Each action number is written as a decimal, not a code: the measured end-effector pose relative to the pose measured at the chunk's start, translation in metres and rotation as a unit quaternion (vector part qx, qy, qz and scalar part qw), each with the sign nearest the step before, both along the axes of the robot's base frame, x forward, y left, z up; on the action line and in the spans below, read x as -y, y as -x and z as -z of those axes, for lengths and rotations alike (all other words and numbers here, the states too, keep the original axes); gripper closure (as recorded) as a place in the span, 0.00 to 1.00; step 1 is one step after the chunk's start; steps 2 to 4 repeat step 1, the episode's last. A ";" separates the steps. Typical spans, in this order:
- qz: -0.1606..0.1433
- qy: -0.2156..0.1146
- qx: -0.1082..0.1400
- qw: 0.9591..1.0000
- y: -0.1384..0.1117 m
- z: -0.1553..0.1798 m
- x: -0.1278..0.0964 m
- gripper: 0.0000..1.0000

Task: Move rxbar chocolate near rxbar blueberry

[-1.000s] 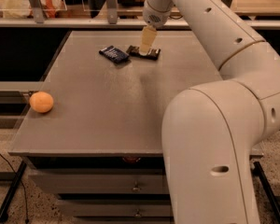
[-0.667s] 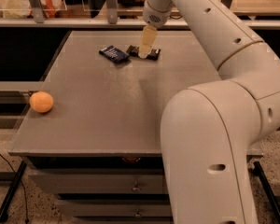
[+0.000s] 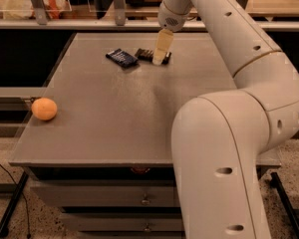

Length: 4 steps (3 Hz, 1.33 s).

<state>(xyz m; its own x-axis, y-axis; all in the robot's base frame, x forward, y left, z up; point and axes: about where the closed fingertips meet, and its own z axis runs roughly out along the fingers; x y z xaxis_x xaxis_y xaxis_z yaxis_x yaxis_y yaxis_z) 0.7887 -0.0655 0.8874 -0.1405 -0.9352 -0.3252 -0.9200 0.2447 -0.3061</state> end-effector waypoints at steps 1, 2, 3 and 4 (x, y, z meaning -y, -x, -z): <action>-0.016 -0.010 -0.023 1.000 0.009 0.007 0.009 0.00; -0.016 -0.010 -0.023 1.000 0.009 0.007 0.009 0.00; -0.016 -0.010 -0.023 1.000 0.009 0.007 0.009 0.00; -0.016 -0.010 -0.023 1.000 0.009 0.007 0.009 0.00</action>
Offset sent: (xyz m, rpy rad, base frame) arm 0.0000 0.0000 0.0000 0.0000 0.0000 0.0000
